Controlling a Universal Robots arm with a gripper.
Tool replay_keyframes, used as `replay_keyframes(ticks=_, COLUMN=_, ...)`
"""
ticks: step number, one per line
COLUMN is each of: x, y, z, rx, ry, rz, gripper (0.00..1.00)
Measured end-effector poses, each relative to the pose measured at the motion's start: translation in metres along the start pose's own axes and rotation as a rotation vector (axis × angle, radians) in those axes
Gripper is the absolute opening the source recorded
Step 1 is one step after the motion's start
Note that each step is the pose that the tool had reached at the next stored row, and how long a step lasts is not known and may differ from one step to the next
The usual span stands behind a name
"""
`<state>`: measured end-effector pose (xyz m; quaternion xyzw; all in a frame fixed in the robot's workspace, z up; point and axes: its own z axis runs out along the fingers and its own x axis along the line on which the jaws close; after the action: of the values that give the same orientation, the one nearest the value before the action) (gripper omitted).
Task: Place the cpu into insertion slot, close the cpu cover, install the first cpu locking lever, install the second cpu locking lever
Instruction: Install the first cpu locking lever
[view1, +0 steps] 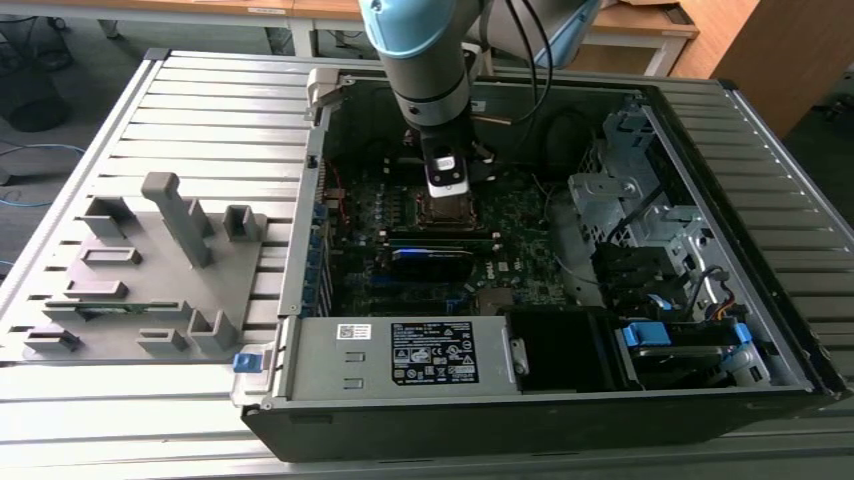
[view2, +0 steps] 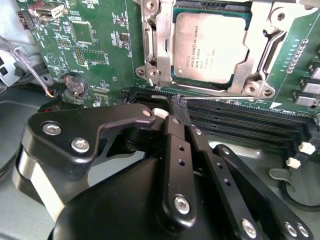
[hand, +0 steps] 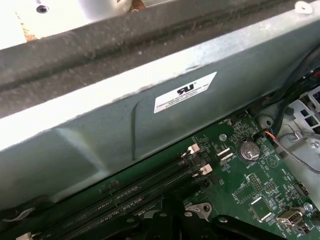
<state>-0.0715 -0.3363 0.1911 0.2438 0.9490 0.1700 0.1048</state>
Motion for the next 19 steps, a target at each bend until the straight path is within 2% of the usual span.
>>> replay_keyframes(ticks=6, x=0.0008, y=0.0009, z=0.0010, rx=0.0022, ry=-0.0067, rz=0.016, gripper=0.11)
replay_keyframes(ticks=14, x=0.0014, y=0.0004, z=0.0025, rx=0.0005, ry=-0.0111, rz=0.018, gripper=0.11)
replay_keyframes(ticks=19, x=0.0015, y=0.0004, z=0.0026, rx=0.0003, ry=-0.0113, rz=0.018, gripper=0.11)
